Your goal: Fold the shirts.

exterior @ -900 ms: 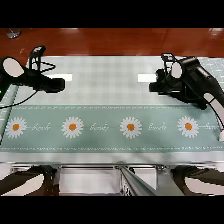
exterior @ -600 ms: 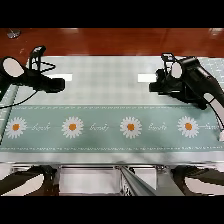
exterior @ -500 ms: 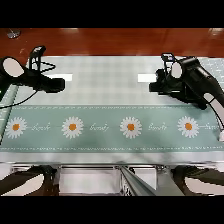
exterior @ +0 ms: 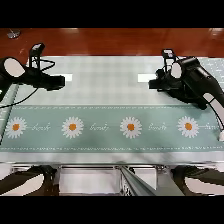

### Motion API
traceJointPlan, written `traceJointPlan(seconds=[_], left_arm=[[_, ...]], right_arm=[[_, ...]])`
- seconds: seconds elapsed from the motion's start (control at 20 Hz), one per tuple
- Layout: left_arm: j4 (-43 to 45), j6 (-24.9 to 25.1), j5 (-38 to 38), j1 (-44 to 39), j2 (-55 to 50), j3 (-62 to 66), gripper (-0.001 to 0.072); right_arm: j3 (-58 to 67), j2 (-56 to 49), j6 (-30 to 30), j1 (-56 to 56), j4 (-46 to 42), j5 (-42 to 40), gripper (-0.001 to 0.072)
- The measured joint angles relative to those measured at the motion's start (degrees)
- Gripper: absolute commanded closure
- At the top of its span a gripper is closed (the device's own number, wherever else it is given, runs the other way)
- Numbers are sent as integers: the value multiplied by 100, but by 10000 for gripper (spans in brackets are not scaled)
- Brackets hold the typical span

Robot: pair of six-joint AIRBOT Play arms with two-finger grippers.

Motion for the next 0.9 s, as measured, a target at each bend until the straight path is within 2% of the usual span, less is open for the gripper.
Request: traceJointPlan(seconds=[0.1,0.3,0.45,0.6,0.65,0.7,0.75,0.8,0.9], left_arm=[[0,-20,330,2,-101,0,5],[168,-17,702,96,-332,0,7],[267,-17,835,201,-476,0,7],[321,-20,905,254,-605,0,7],[323,-24,907,256,-645,0,7],[323,-37,922,258,-686,0,7],[321,-37,920,254,-726,0,7],[315,-39,916,245,-763,0,7],[271,-39,787,243,-796,20,7]], right_arm=[[2,2,125,-70,-599,-529,87],[9,-111,1027,-855,-1700,-1215,89],[9,-479,1325,-1784,-1480,-1445,90],[76,-977,1060,-2487,-557,-1464,105],[164,-1158,837,-2658,-192,-1379,160],[282,-1331,586,-2780,125,-1220,284],[417,-1482,337,-2859,420,-1049,500],[588,-1628,42,-2918,717,-835,679],[964,-1792,-540,-2997,1272,-326,685]])
